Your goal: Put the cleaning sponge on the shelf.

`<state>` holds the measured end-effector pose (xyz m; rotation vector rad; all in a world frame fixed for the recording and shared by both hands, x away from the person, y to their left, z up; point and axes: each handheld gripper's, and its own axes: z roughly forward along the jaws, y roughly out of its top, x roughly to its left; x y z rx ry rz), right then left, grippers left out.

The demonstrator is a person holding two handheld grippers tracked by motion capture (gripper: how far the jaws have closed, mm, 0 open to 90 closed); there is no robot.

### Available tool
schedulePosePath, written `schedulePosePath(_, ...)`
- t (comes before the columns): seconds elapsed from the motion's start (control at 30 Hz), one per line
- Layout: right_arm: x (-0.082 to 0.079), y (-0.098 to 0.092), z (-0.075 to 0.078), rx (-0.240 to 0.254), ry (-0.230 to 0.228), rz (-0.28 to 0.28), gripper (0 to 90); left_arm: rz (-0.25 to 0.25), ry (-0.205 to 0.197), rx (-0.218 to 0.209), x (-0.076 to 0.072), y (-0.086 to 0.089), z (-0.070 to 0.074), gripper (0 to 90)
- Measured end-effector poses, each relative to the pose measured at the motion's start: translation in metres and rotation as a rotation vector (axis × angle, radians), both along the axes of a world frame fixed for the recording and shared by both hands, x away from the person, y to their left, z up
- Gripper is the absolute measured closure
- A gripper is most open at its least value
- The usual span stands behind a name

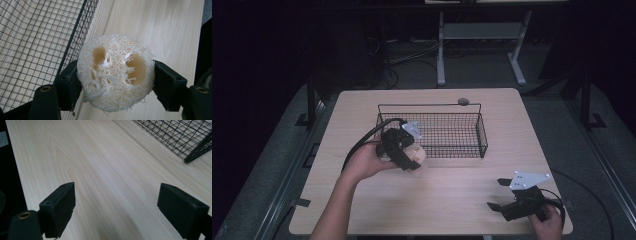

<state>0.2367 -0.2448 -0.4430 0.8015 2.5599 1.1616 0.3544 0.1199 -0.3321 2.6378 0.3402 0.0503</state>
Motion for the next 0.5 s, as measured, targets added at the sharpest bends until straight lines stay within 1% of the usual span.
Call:
schedulePosePath(0.23, 0.0, 0.0, 0.0, 0.003, 0.005, 0.0, 14.2, 0.013, -0.006, 0.003, 0.008, 0.003, 0.015, 29.5)
schedulePosePath(0.4, 0.0, 0.001, 0.0, 0.001, -0.002, 0.005, 14.2, 0.009, -0.013, -0.001, 0.014, 0.001, 0.026, 29.4)
schedulePosePath(0.43, 0.0, 0.001, 0.0, 0.001, -0.002, 0.005, 14.2, 0.009, -0.013, -0.001, 0.014, 0.001, 0.026, 29.4)
schedulePosePath(0.47, 0.001, 0.001, 0.0, -0.002, -0.001, 0.006, 14.3, 0.008, -0.019, -0.009, 0.017, 0.0, 0.029, 29.4)
schedulePosePath(0.5, 0.001, 0.001, 0.0, 0.001, 0.0, 0.007, 14.3, 0.008, -0.016, -0.002, 0.018, -0.001, 0.031, 29.5)
